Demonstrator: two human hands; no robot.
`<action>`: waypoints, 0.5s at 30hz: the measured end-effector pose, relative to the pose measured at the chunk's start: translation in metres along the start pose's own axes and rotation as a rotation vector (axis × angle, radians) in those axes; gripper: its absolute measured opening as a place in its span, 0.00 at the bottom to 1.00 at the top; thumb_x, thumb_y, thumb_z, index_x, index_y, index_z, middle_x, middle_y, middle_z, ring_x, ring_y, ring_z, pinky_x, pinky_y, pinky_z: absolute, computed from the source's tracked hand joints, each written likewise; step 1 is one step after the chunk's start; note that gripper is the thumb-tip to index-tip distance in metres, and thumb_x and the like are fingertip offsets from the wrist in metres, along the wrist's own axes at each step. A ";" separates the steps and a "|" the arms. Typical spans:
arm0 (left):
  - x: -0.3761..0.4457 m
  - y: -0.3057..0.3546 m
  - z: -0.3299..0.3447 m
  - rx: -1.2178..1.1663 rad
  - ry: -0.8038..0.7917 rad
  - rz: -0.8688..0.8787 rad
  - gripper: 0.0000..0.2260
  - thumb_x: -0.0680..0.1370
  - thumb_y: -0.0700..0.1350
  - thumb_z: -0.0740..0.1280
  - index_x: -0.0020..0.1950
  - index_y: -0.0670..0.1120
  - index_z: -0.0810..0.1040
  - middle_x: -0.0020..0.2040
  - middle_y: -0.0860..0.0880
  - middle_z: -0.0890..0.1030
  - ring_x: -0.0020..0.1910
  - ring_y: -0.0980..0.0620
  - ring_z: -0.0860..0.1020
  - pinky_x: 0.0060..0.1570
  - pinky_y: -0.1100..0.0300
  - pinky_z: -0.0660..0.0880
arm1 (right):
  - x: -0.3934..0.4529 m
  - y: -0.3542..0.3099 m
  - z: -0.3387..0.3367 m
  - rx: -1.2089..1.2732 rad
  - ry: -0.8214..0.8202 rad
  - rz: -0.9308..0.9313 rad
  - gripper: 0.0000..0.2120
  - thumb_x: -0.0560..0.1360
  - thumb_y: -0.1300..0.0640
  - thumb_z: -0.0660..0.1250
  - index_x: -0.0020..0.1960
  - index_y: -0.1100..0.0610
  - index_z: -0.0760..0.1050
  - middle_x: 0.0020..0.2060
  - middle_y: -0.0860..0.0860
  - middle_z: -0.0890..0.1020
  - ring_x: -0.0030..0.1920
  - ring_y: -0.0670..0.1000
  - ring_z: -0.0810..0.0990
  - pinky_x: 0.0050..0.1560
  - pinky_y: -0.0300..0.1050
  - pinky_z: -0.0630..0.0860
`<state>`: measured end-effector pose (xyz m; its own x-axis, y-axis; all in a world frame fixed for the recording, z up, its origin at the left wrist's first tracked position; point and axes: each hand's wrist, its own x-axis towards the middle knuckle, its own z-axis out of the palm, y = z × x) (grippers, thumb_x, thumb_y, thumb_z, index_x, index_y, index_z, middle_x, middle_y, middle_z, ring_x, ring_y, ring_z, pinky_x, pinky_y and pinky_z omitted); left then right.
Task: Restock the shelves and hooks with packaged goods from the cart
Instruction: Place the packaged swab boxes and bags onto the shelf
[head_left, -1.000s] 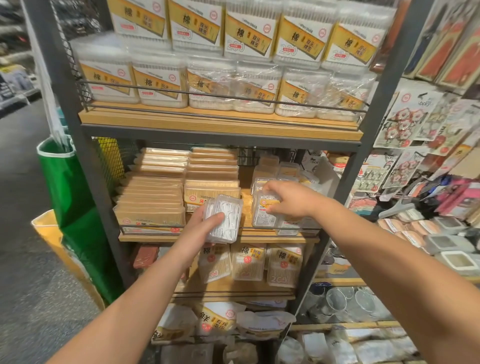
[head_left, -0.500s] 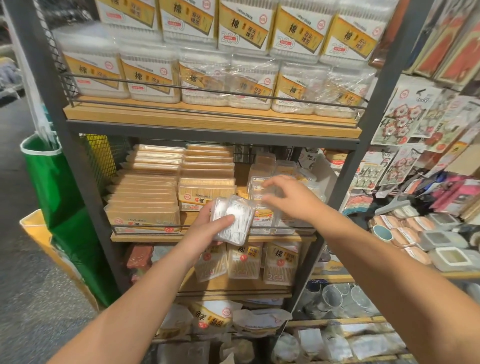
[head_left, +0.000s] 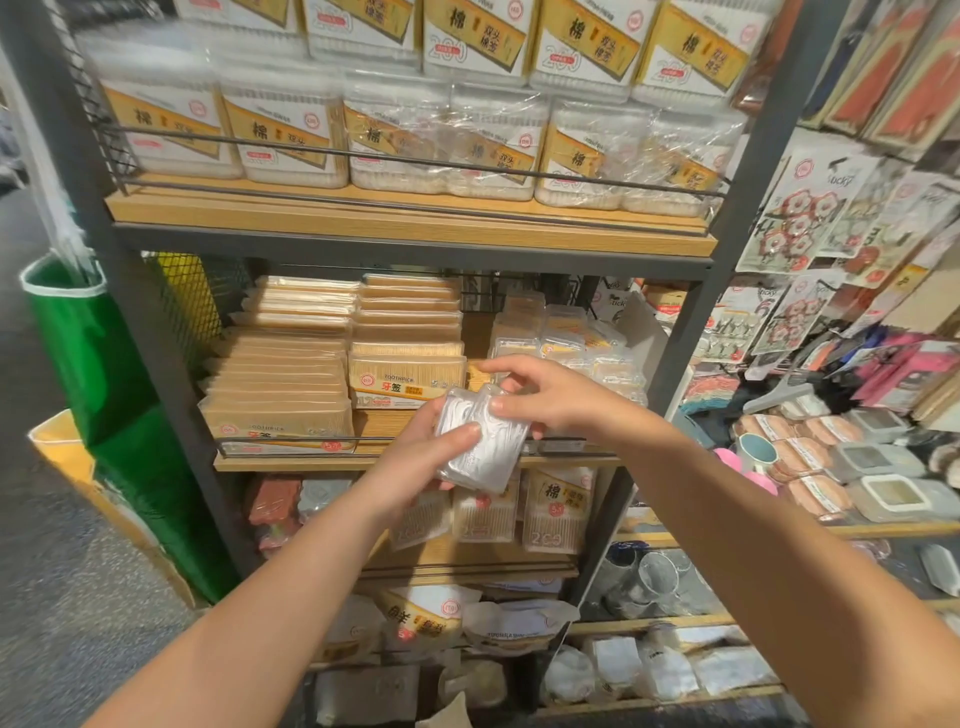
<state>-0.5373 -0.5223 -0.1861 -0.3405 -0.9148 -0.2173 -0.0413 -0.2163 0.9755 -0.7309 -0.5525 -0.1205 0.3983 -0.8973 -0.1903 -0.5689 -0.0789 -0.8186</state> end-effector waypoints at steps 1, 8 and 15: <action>-0.001 -0.001 0.003 0.007 0.008 -0.003 0.28 0.70 0.56 0.70 0.69 0.57 0.67 0.57 0.51 0.82 0.46 0.55 0.83 0.41 0.60 0.77 | 0.000 0.000 0.002 -0.003 0.001 0.027 0.26 0.78 0.56 0.68 0.74 0.53 0.65 0.46 0.50 0.74 0.36 0.47 0.75 0.32 0.39 0.73; -0.004 0.001 -0.003 0.163 0.274 0.056 0.31 0.74 0.61 0.68 0.74 0.52 0.64 0.68 0.52 0.75 0.65 0.50 0.75 0.66 0.47 0.71 | -0.010 -0.002 0.003 0.020 0.336 0.041 0.07 0.76 0.61 0.67 0.52 0.53 0.79 0.46 0.51 0.80 0.35 0.48 0.75 0.28 0.35 0.69; -0.010 0.015 0.022 0.091 0.173 0.126 0.17 0.83 0.48 0.58 0.72 0.51 0.61 0.58 0.50 0.77 0.51 0.50 0.80 0.46 0.51 0.79 | -0.005 -0.016 0.013 0.007 0.408 0.136 0.10 0.75 0.58 0.64 0.43 0.61 0.82 0.35 0.49 0.80 0.33 0.45 0.76 0.35 0.41 0.69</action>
<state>-0.5549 -0.5088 -0.1680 -0.1827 -0.9791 -0.0891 -0.0955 -0.0726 0.9928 -0.7142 -0.5411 -0.1139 0.0014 -0.9977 -0.0680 -0.5912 0.0540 -0.8047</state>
